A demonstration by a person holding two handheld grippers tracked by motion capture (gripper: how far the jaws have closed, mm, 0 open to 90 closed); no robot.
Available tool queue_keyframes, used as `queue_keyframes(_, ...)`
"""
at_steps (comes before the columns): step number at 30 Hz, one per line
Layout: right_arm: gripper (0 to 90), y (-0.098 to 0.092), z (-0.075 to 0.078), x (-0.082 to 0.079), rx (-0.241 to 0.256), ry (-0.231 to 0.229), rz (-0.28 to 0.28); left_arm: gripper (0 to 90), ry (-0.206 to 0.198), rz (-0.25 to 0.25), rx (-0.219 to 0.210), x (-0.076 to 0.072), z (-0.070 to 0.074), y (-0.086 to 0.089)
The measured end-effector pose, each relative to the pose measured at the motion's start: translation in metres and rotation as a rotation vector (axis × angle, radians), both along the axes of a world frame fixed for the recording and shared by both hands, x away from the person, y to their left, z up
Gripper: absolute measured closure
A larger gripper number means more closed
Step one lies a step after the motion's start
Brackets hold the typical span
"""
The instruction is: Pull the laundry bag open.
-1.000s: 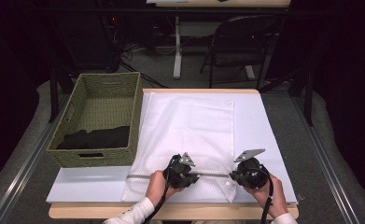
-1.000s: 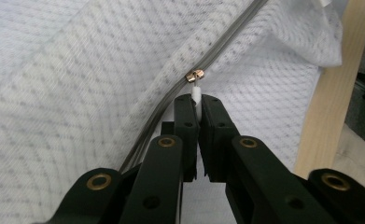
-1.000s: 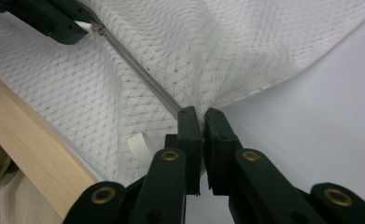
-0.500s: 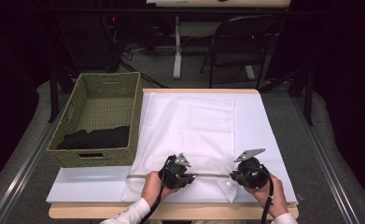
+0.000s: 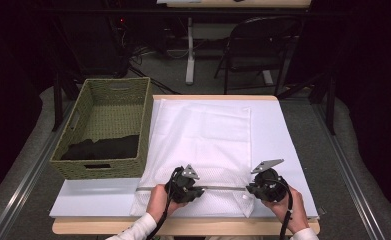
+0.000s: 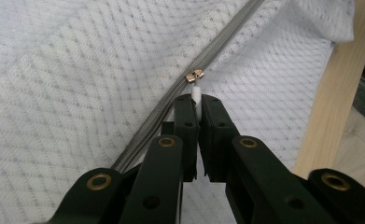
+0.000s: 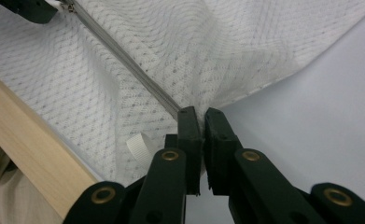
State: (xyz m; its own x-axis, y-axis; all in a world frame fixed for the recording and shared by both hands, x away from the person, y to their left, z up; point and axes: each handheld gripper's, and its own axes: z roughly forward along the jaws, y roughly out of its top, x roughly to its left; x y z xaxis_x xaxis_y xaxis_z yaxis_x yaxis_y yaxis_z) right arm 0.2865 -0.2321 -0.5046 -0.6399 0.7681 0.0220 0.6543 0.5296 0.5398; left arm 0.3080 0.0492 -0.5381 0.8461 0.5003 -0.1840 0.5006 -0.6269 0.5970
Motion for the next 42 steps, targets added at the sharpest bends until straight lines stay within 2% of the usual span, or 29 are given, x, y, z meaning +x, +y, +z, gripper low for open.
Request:
queue_keyframes(23,86.7,-0.001,-0.001,0.001,-0.006,-0.001,-0.004,86.1,0.002,0.023,0.000,-0.003,0.001,0.015)
queue_keyframes(25,86.7,-0.001,-0.001,0.001,-0.004,0.003,-0.005,86.1,0.000,0.021,0.011,-0.004,0.001,0.017)
queue_keyframes(26,86.7,-0.001,-0.001,0.001,-0.005,0.003,-0.006,86.1,0.005,0.030,-0.002,-0.004,0.000,0.018)
queue_keyframes(30,86.7,-0.001,-0.001,0.001,-0.006,0.002,-0.002,86.1,0.004,0.028,0.000,-0.006,0.001,0.021)
queue_keyframes(31,86.7,-0.001,-0.002,0.001,0.001,0.002,-0.001,86.1,-0.003,0.026,0.017,-0.007,0.002,0.022)
queue_keyframes(34,86.7,-0.001,-0.001,0.001,-0.010,0.004,-0.006,86.1,0.000,0.033,0.009,-0.008,0.002,0.026)
queue_keyframes(35,86.7,-0.001,-0.002,0.001,-0.014,0.001,-0.004,86.1,-0.006,0.029,0.023,-0.009,0.002,0.030)
queue_keyframes(36,86.7,-0.001,-0.001,0.001,-0.010,0.002,-0.004,86.1,-0.005,0.044,0.018,-0.009,0.002,0.031)
queue_keyframes(37,86.7,-0.001,-0.001,0.001,0.001,0.005,-0.004,86.1,0.006,0.038,0.008,-0.009,0.002,0.032)
queue_keyframes(39,86.7,0.000,-0.001,0.000,-0.004,0.003,0.005,86.1,0.000,0.031,0.019,-0.010,0.003,0.033)
queue_keyframes(42,86.7,0.001,-0.001,0.000,-0.007,-0.001,0.010,86.2,0.000,0.033,0.016,-0.010,0.002,0.033)
